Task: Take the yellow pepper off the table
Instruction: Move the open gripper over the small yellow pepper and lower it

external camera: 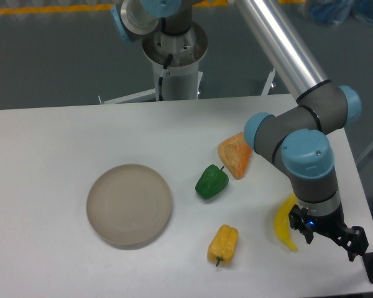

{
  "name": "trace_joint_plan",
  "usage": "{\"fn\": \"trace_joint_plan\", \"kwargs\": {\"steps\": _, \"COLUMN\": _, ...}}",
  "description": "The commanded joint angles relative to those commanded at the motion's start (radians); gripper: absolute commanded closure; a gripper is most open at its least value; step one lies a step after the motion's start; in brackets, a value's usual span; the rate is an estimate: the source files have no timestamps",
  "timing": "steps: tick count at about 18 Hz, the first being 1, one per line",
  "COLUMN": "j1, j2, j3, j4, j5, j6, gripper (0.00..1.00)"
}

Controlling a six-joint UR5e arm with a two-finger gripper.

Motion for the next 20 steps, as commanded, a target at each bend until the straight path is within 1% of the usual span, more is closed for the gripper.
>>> {"fn": "trace_joint_plan", "kwargs": {"steps": 5, "j1": -0.009, "j2": 0.002, "j3": 0.002, "j4": 0.002, "j5": -0.008, "j6": -0.003, "gripper": 0.00}}
{"fn": "trace_joint_plan", "kwargs": {"steps": 11, "j1": -0.009, "j2": 0.031, "j3": -0.015, "j4": -0.001, "j5": -0.020, "j6": 0.000, "gripper": 0.00}}
{"fn": "trace_joint_plan", "kwargs": {"steps": 13, "j1": -0.012, "j2": 0.063, "j3": -0.044, "j4": -0.008, "j5": -0.018, "j6": -0.002, "gripper": 0.00}}
{"fn": "trace_joint_plan", "kwargs": {"steps": 15, "j1": -0.014, "j2": 0.106, "j3": -0.083, "j4": -0.037, "j5": -0.038, "j6": -0.011, "gripper": 0.00}}
{"fn": "trace_joint_plan", "kwargs": {"steps": 16, "j1": -0.014, "j2": 0.127, "j3": -0.101, "j4": -0.069, "j5": -0.046, "j6": -0.056, "gripper": 0.00}}
{"fn": "trace_joint_plan", "kwargs": {"steps": 17, "j1": -0.015, "j2": 0.146, "j3": -0.115, "j4": -0.093, "j5": -0.057, "j6": -0.143, "gripper": 0.00}}
{"fn": "trace_joint_plan", "kwargs": {"steps": 19, "j1": -0.017, "j2": 0.163, "j3": -0.124, "j4": -0.130, "j5": -0.138, "j6": -0.291, "gripper": 0.00}}
{"fn": "trace_joint_plan", "kwargs": {"steps": 20, "j1": -0.018, "j2": 0.169, "j3": -0.132, "j4": -0.138, "j5": -0.188, "j6": -0.355, "gripper": 0.00}}
